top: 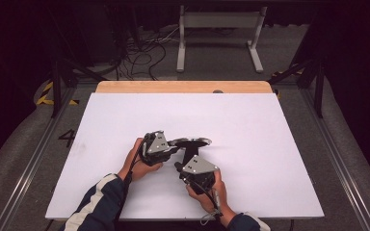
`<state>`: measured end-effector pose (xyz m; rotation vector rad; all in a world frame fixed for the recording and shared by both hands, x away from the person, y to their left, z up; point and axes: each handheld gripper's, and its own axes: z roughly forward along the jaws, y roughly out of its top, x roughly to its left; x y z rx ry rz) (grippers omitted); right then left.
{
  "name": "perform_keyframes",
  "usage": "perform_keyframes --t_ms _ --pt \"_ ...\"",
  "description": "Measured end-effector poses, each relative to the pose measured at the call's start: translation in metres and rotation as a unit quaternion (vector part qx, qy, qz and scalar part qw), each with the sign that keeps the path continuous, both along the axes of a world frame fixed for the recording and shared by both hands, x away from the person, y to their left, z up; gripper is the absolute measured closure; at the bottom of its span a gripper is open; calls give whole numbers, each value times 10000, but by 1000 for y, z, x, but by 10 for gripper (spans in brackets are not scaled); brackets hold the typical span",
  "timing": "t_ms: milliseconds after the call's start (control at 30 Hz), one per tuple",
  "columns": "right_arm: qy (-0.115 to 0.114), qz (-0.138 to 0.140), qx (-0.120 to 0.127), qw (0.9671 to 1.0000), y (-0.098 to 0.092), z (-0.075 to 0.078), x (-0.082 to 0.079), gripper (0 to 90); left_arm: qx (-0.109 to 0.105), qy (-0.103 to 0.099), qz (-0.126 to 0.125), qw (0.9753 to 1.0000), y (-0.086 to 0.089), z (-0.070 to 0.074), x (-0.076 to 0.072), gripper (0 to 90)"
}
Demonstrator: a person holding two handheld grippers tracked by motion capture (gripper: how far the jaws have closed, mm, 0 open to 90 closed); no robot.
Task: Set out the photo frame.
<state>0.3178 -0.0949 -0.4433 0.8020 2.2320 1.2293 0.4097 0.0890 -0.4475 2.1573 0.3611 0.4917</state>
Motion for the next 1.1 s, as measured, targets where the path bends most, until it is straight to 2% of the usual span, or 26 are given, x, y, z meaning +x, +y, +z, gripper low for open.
perform_keyframes --t_ms 233,367,433,567,667,833,1100 --pt "-217 -191 -346 9990 12 -7 -3 900 134 -52 8 9999 0 2 -3 755" --pt "-211 -239 -437 9985 15 -10 -3 900 178 -43 34 9998 0 3 -4 759" --pt "-308 -242 -574 9976 18 -12 -4 900 202 -53 50 9998 0 3 -5 760" --pt "-357 -315 -684 9965 19 -12 -6 900 249 -56 54 9997 0 3 -6 767" --pt "-277 -359 -724 9963 17 -11 -5 900 301 -101 23 9995 -1 4 -7 785" --pt "-117 -448 -626 9970 10 -10 0 900 323 -159 51 9993 -2 4 -9 799" --pt "-49 -426 -646 9970 6 -9 0 900 398 -213 113 9989 -3 4 -13 808"
